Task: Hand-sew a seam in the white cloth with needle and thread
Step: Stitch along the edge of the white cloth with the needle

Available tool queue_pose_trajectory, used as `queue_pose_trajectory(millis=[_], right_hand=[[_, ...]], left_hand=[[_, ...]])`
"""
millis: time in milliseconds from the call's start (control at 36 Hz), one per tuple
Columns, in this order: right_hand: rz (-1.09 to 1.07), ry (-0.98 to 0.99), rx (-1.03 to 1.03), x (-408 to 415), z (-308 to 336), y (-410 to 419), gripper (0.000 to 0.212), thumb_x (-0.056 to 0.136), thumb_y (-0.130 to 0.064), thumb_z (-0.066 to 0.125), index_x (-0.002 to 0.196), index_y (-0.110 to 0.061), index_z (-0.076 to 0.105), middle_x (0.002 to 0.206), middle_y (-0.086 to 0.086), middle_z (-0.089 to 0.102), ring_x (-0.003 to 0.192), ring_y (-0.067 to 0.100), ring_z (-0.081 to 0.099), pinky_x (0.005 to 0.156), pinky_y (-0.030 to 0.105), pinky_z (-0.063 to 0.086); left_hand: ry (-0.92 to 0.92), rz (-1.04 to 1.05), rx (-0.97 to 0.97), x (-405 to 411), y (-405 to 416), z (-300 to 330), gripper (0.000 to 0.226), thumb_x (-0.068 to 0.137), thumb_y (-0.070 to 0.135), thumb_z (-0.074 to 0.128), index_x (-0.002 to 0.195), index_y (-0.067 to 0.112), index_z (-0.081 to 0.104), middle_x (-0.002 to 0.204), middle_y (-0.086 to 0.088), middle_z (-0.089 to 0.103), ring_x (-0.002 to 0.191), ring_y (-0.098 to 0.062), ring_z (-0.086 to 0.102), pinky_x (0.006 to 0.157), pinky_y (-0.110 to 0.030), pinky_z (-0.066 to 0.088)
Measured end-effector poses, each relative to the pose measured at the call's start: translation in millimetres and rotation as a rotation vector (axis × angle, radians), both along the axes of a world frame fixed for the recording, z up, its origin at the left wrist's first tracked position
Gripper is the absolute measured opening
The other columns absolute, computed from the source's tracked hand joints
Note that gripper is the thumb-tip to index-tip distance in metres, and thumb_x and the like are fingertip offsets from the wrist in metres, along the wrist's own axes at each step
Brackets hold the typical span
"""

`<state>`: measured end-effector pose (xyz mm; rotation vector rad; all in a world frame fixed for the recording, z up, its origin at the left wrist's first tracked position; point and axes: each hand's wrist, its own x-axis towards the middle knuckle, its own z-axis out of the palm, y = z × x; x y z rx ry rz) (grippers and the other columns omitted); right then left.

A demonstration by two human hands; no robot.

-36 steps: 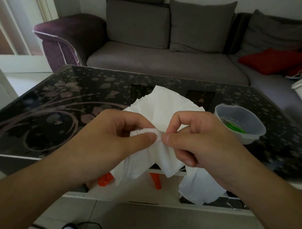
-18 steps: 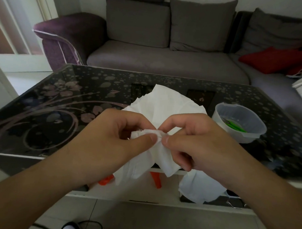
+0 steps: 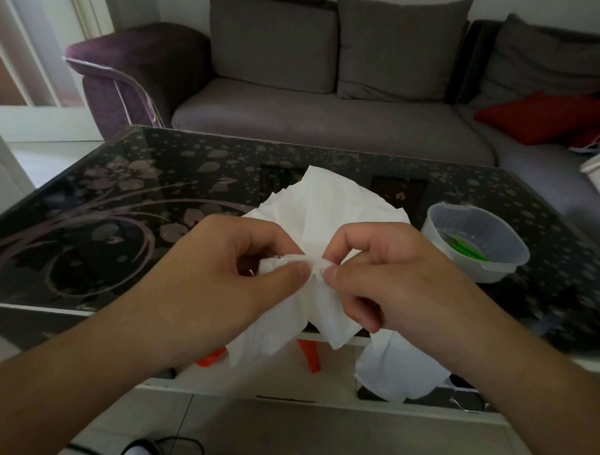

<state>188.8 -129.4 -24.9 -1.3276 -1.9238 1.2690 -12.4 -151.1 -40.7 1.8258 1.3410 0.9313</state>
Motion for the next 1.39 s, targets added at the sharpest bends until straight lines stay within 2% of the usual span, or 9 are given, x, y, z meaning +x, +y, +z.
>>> queue_pose_trajectory(millis=[194, 444, 583, 750, 806, 944, 1111, 1222, 1389], right_hand=[[0.001, 0.006, -0.005, 0.9, 0.0, 1.4, 0.016, 0.1, -0.015, 0.058, 0.088, -0.014, 0.068, 0.048, 0.004, 0.054, 0.045, 0.011, 0.045, 0.063, 0.03, 0.044], [-0.006, 0.027, -0.005, 1.2, -0.6, -0.1, 0.015, 0.098, -0.011, 0.058, 0.085, -0.01, 0.067, 0.046, 0.004, 0.051, 0.044, 0.013, 0.041, 0.054, 0.024, 0.04], [-0.035, 0.016, 0.019, 0.5, -1.7, -1.8, 0.015, 0.097, -0.011, 0.059, 0.084, -0.009, 0.066, 0.046, 0.002, 0.05, 0.043, 0.011, 0.04, 0.052, 0.024, 0.04], [-0.082, -0.036, 0.073, -3.2, -4.6, -2.2, 0.018, 0.099, -0.013, 0.06, 0.083, -0.016, 0.066, 0.043, -0.008, 0.049, 0.039, 0.004, 0.043, 0.052, 0.021, 0.04], [-0.089, -0.043, 0.097, -4.5, -5.3, -3.1, 0.018, 0.099, -0.015, 0.06, 0.083, -0.017, 0.066, 0.043, -0.008, 0.049, 0.04, 0.003, 0.045, 0.051, 0.019, 0.04], [-0.113, -0.022, 0.114, -6.5, -6.7, -5.7, 0.021, 0.099, -0.017, 0.06, 0.079, -0.017, 0.064, 0.042, -0.006, 0.05, 0.04, 0.003, 0.044, 0.054, 0.023, 0.039], [-0.153, -0.042, 0.127, -9.1, -8.5, -5.9, 0.022, 0.1, -0.022, 0.061, 0.078, -0.021, 0.063, 0.043, -0.01, 0.052, 0.043, 0.0, 0.05, 0.062, 0.023, 0.041], [-0.157, -0.034, 0.131, -10.0, -8.9, -5.0, 0.022, 0.1, -0.022, 0.061, 0.078, -0.021, 0.064, 0.043, -0.007, 0.052, 0.043, 0.001, 0.049, 0.061, 0.023, 0.041], [-0.143, -0.029, 0.14, -9.6, -9.6, -5.1, 0.019, 0.1, -0.025, 0.061, 0.082, -0.022, 0.065, 0.046, -0.002, 0.053, 0.044, 0.003, 0.049, 0.06, 0.02, 0.043]], left_hand=[[-0.003, 0.006, 0.012, -1.2, 1.1, -0.2, 0.018, 0.088, 0.043, 0.064, 0.087, 0.032, 0.079, 0.084, 0.008, 0.077, 0.08, -0.018, 0.075, 0.075, -0.047, 0.063], [0.014, 0.002, 0.023, -1.2, 1.1, -2.1, 0.018, 0.088, 0.041, 0.064, 0.084, 0.031, 0.078, 0.08, 0.008, 0.076, 0.074, -0.015, 0.073, 0.07, -0.035, 0.062], [0.024, 0.017, 0.038, -0.3, -0.3, -2.9, 0.018, 0.087, 0.043, 0.063, 0.083, 0.032, 0.077, 0.08, 0.01, 0.076, 0.075, -0.013, 0.073, 0.071, -0.036, 0.062], [0.025, 0.034, 0.046, 1.3, -3.2, -2.2, 0.018, 0.088, 0.043, 0.064, 0.081, 0.032, 0.076, 0.073, 0.007, 0.074, 0.065, -0.016, 0.071, 0.056, -0.034, 0.06], [0.011, 0.031, 0.04, 1.4, -4.3, -2.0, 0.017, 0.089, 0.042, 0.064, 0.082, 0.032, 0.076, 0.073, 0.005, 0.074, 0.06, -0.019, 0.071, 0.05, -0.04, 0.061], [0.013, 0.027, 0.038, 1.0, -4.9, -2.6, 0.017, 0.09, 0.044, 0.064, 0.084, 0.034, 0.076, 0.074, 0.003, 0.075, 0.062, -0.024, 0.072, 0.052, -0.051, 0.061], [0.042, 0.009, 0.073, 0.5, -2.9, -5.0, 0.016, 0.09, 0.043, 0.062, 0.085, 0.036, 0.076, 0.079, 0.012, 0.075, 0.073, -0.012, 0.073, 0.065, -0.032, 0.061], [0.002, -0.01, 0.054, 0.0, -0.5, -6.0, 0.014, 0.092, 0.037, 0.065, 0.086, 0.034, 0.077, 0.076, 0.011, 0.075, 0.068, -0.012, 0.073, 0.055, -0.027, 0.058], [0.037, -0.024, 0.081, -0.3, 2.3, -5.8, 0.014, 0.091, 0.039, 0.064, 0.089, 0.035, 0.077, 0.083, 0.017, 0.075, 0.08, -0.008, 0.073, 0.07, -0.026, 0.058]])
